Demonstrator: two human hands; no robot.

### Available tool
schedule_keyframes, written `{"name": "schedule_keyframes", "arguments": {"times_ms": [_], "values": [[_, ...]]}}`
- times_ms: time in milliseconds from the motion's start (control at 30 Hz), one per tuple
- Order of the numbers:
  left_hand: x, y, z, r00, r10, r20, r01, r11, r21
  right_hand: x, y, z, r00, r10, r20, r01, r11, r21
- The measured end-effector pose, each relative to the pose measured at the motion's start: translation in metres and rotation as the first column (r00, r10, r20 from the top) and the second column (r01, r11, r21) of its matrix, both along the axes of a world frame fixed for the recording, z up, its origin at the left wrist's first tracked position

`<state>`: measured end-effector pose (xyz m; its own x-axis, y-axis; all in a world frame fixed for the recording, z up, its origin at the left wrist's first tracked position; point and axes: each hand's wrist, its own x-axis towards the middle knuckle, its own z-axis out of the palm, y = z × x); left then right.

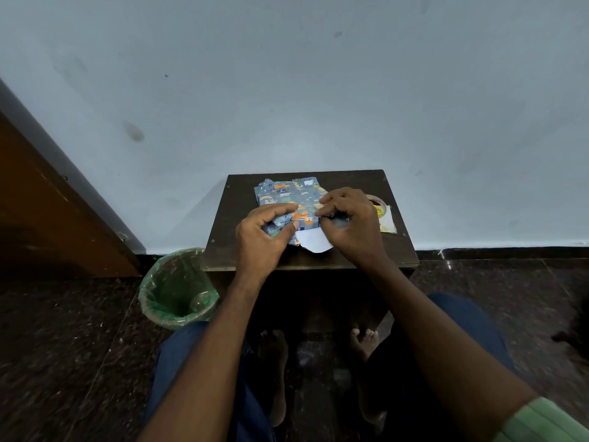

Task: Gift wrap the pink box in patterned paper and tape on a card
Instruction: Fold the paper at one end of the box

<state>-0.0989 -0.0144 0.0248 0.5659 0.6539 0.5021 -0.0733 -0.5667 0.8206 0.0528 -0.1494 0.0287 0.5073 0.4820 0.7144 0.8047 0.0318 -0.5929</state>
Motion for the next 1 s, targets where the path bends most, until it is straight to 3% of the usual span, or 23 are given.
{"name": "schedule_keyframes", "arguments": {"times_ms": [200,633,767,1000], "values": [[0.0,0.001,0.002,1.0,0.017,0.014,-0.017,1.0,-0.025,0.001,-0.001,-0.006,0.935,0.101,-0.339,-0.115,0.993,-0.021],[-0.012,0.005,0.011,0.988,-0.143,-0.051,0.142,0.99,-0.027,0.0,-0.006,0.002,0.909,0.193,-0.37,-0.199,0.98,0.025],[-0.012,0.003,0.013,0.993,-0.106,-0.058,0.1,0.991,-0.093,0.001,-0.005,0.0,0.918,0.141,-0.371,-0.156,0.988,-0.01],[-0.007,-0.002,0.009,1.0,0.019,-0.009,-0.019,1.0,-0.009,-0.003,-0.005,0.001,0.933,0.118,-0.341,-0.119,0.993,0.017]]}}
